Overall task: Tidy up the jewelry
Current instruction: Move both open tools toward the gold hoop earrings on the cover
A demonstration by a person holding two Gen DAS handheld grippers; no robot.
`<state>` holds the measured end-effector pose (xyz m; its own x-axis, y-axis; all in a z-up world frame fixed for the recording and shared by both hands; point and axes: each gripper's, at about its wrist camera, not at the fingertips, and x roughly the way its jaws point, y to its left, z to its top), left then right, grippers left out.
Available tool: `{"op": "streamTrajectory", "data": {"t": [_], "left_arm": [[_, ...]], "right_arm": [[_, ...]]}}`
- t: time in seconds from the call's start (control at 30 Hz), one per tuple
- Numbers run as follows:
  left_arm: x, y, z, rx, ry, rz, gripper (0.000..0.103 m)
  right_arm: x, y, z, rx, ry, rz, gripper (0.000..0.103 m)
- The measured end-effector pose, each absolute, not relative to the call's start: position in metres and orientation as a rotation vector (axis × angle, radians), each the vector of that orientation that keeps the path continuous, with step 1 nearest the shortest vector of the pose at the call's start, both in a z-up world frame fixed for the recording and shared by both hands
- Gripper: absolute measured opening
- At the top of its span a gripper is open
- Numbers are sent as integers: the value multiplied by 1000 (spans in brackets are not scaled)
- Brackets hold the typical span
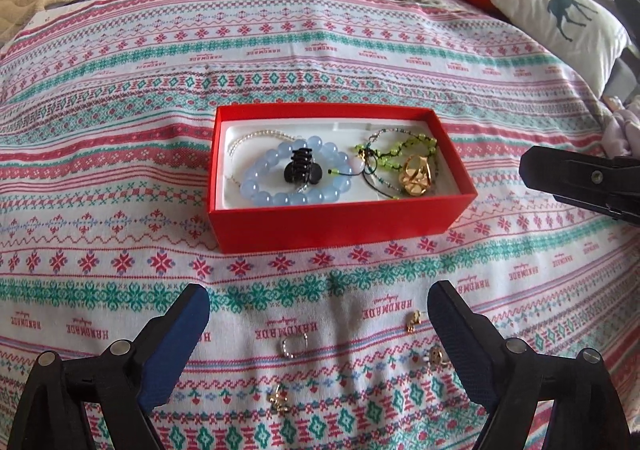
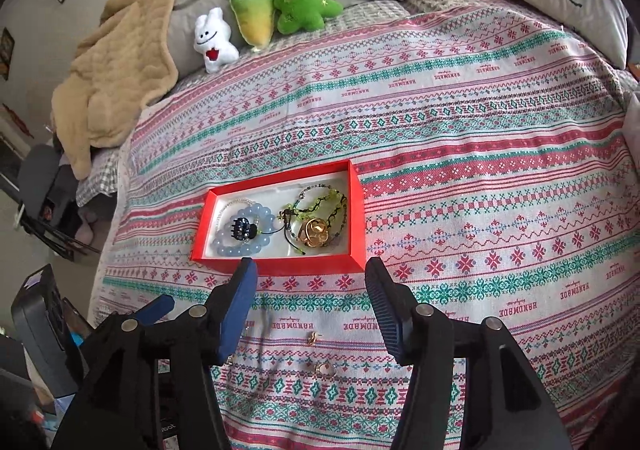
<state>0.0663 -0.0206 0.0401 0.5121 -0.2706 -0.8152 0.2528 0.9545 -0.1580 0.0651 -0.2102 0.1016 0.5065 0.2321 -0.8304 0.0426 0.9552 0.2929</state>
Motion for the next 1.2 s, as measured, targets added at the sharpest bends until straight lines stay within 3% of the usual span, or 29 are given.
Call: {"op": "streamTrajectory", "data": {"t": [0.37,1.2], "left_arm": [[40,-7,27,39,1016,-303,94],[11,41,-17,133,1087,-341,95]], "right_arm": [[36,-201,95,174,1062,121,70],[-12,-177,24,-119,1200,133,72]]}}
